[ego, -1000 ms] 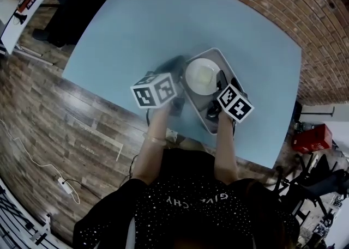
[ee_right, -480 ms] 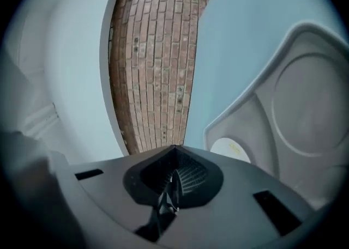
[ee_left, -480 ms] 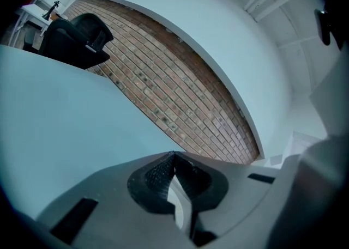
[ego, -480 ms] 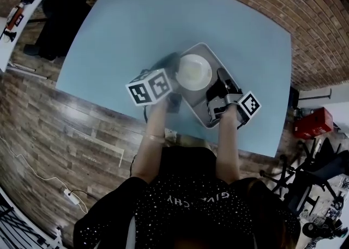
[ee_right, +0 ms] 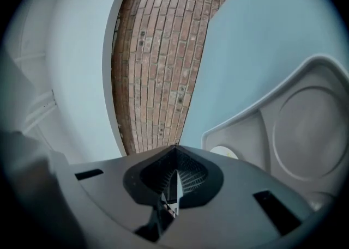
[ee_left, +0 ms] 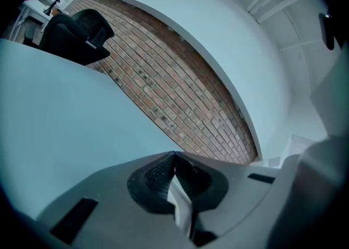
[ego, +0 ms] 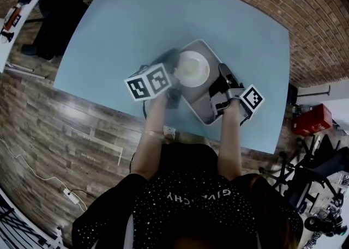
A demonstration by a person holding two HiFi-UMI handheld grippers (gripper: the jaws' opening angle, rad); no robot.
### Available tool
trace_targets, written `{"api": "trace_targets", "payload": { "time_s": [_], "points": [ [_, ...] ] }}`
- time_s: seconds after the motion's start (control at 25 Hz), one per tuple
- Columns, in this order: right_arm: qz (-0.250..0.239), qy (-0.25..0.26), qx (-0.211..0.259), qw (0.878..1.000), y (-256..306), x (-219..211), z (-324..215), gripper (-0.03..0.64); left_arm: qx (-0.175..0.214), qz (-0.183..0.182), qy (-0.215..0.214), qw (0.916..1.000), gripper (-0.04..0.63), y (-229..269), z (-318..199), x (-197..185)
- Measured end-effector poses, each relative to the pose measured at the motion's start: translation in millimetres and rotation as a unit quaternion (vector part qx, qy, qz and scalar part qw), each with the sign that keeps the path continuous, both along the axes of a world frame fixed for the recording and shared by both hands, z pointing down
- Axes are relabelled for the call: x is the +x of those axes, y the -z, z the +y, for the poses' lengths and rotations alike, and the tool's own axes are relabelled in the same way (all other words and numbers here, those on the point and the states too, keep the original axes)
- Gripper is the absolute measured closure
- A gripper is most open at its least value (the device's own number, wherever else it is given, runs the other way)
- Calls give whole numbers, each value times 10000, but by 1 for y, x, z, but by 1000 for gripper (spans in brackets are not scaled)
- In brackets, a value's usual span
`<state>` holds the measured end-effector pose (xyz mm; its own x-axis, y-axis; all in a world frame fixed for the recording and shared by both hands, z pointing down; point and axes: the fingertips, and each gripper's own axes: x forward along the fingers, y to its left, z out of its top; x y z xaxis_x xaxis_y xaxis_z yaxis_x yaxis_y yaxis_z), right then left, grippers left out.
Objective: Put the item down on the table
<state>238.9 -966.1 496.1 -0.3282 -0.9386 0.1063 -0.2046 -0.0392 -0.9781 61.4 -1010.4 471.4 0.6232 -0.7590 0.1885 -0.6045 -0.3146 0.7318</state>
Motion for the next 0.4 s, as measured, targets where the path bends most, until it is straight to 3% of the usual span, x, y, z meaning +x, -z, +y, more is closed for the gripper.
{"api": "trace_targets", "payload": {
  "time_s": [0.4],
  "points": [
    [146,95,-136,9998,-6,8,6,604,-85,63,-95,9999,584,-1,1,12]
  ]
}}
